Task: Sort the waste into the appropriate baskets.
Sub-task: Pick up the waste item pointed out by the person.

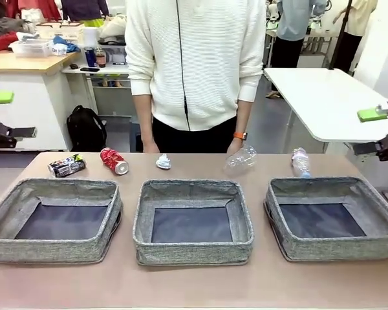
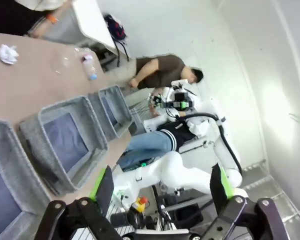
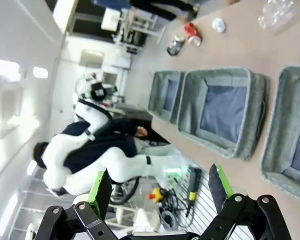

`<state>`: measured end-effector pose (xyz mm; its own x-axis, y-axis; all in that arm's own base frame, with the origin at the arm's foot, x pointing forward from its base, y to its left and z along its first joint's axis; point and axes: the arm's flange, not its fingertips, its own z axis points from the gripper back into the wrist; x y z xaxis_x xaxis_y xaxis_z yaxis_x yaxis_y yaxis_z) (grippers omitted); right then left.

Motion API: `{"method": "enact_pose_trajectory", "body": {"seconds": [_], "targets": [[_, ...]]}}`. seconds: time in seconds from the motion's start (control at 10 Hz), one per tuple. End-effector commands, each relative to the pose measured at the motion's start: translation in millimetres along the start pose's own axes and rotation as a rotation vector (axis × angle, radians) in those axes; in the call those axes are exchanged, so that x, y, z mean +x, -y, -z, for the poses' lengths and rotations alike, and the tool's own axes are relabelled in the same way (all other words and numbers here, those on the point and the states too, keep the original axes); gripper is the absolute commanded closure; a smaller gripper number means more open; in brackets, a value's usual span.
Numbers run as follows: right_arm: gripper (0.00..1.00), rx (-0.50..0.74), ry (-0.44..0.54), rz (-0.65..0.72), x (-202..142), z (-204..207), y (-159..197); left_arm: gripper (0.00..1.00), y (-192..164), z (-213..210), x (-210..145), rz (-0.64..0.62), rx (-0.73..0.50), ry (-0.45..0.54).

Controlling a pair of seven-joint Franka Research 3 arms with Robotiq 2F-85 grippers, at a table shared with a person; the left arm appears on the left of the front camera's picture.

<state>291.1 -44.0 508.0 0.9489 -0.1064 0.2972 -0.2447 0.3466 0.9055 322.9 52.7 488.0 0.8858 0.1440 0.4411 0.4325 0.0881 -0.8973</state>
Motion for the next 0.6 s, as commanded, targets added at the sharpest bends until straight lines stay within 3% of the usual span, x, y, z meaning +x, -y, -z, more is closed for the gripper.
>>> {"method": "enact_pose_trajectory", "body": {"seconds": [0.0,0.5], "targets": [[0.0,-0.012,-0.005,-0.071,-1.5,-3.6,-7.6,0.0,22.5,-4.9,-6.9,0.088,-0.062,-0.025],[0.0,-0.012,-0.005,-0.071,-1.5,-3.6,-7.6,0.0,22.5,-4.9,-6.9,0.088,-0.062,-0.025]]}}
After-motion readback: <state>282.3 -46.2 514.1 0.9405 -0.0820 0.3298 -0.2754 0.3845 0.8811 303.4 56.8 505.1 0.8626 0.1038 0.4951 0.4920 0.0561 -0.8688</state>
